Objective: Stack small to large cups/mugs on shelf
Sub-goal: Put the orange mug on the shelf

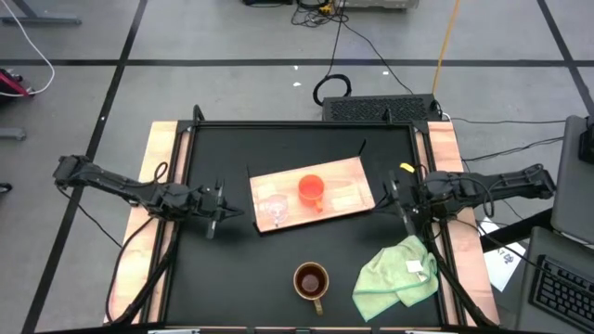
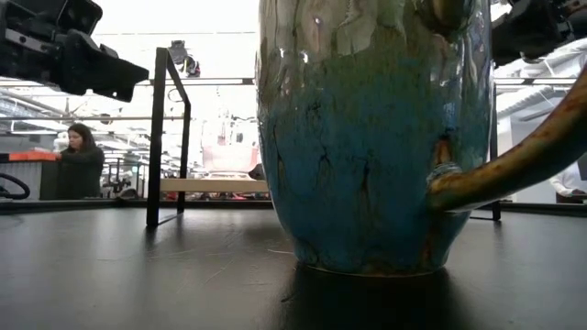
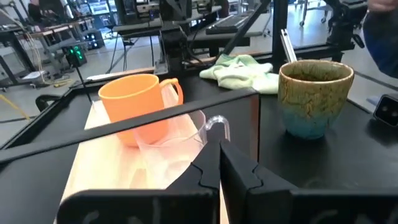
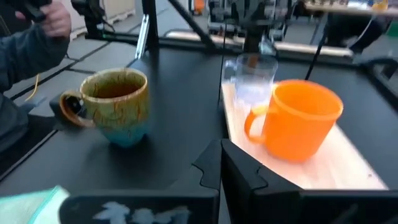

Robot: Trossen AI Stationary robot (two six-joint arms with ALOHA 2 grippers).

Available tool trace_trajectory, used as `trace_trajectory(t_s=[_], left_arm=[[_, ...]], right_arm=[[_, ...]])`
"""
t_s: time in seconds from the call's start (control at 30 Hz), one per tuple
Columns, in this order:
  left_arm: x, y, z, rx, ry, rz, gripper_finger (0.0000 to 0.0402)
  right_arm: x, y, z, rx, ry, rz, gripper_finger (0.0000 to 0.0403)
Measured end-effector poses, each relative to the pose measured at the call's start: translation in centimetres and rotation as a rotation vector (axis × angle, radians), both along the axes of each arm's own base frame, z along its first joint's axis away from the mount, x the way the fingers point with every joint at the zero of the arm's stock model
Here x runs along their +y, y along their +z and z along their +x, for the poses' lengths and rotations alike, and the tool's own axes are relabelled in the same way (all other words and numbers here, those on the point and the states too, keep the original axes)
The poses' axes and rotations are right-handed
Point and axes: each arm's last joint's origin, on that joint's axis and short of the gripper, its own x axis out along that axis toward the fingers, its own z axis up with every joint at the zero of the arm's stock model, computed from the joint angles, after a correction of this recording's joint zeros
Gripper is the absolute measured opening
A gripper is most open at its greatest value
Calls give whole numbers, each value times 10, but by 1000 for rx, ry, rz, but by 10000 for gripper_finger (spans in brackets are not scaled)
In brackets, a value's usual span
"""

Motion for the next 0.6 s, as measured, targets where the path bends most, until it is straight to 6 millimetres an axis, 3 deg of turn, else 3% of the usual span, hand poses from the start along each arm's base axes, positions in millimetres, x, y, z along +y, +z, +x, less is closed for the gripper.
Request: trace_trajectory(t_s=[0.27, 0.6], left_arm=[[0, 1, 0, -9, -1, 3, 4], [0, 1, 0, -13, -6, 32, 6]], right_arm=[[3, 3, 24, 27, -1, -4, 0], [8, -15, 62, 77, 0, -13, 0]])
